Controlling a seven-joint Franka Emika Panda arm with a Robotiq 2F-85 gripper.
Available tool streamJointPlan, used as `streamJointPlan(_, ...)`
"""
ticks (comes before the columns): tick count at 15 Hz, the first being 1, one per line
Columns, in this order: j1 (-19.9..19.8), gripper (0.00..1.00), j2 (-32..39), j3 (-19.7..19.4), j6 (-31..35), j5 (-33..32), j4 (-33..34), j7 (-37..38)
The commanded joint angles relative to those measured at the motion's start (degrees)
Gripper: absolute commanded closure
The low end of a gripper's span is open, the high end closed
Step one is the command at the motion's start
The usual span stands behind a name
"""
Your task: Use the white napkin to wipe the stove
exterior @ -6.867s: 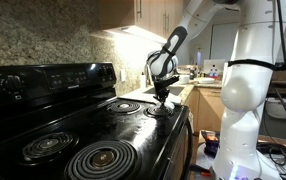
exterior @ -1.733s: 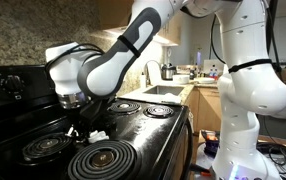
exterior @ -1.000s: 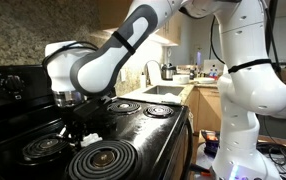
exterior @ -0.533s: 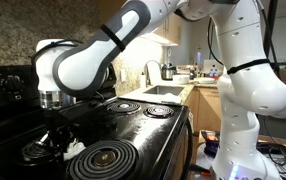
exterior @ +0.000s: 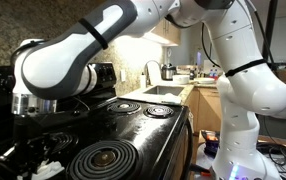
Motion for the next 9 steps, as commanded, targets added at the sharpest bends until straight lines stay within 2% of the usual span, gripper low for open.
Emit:
streamJointPlan(1, 0.1, 0.91, 6.9, 1.2, 3.4, 5.3, 0.4, -5.0)
streamJointPlan(4, -0.2, 0.91, 6.3, 0.9, 3.0, 7.0, 0.1, -5.9)
streamJointPlan(9, 0.6, 0.92, 1.6, 0.4, 1.8, 7.5, -5.0, -2.9)
